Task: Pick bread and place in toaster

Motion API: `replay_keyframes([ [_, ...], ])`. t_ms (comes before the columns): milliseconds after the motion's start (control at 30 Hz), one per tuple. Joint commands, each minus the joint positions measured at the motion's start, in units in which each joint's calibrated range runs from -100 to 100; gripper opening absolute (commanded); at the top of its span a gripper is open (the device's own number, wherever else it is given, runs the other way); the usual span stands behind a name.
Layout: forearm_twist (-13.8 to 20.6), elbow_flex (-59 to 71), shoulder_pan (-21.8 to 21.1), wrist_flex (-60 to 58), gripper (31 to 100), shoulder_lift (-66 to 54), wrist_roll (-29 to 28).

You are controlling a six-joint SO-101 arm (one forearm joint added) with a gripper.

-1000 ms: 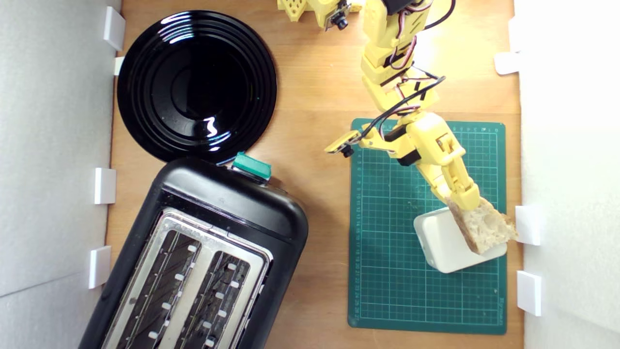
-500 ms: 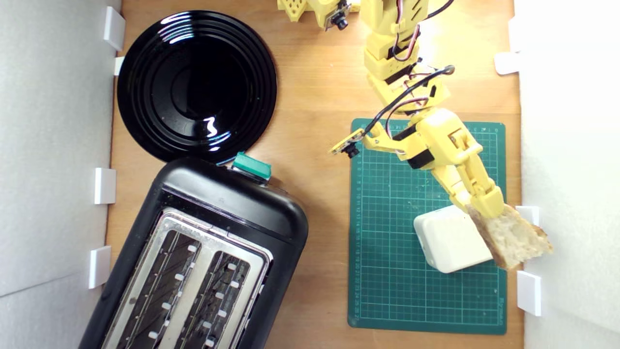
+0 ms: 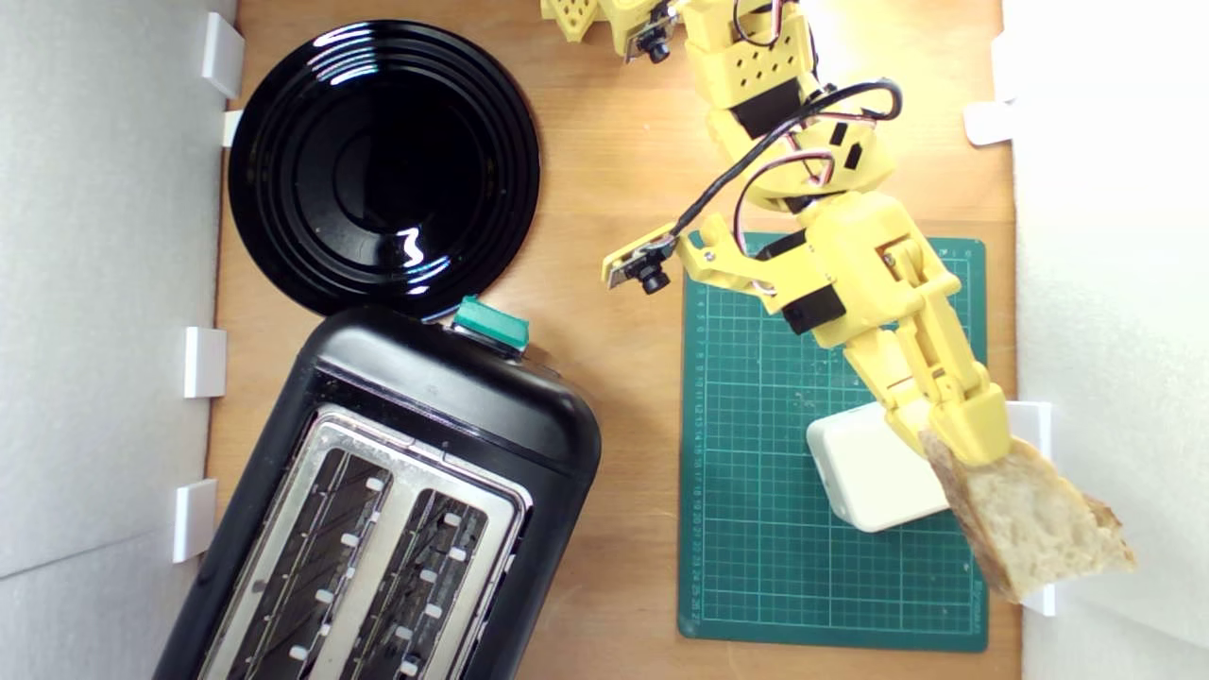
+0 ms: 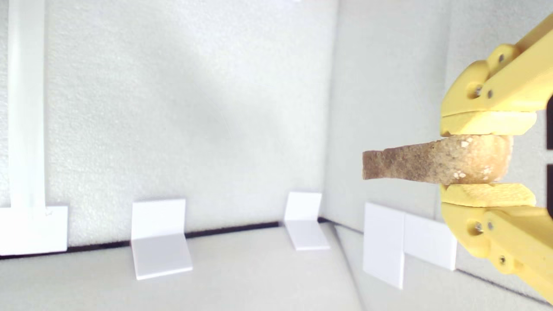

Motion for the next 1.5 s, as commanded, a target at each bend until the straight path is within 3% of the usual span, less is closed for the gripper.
replay_keyframes([
  [0,0.62,-1.22,1.47,5.92,56.7,-9.41,2.62],
  [200,-0.29,-1.40,1.63,11.97,56.1,-14.32,8.17],
  [567,0.53,-1.86,4.61,24.60,56.0,-28.38,9.16],
  [867,-0.29,-2.31,7.03,28.61,56.0,-33.79,17.69],
  [1233,0.53,-2.40,17.10,28.78,56.0,-39.95,20.04],
  [1467,-0.20,-2.31,20.89,28.87,56.0,-41.11,29.35],
])
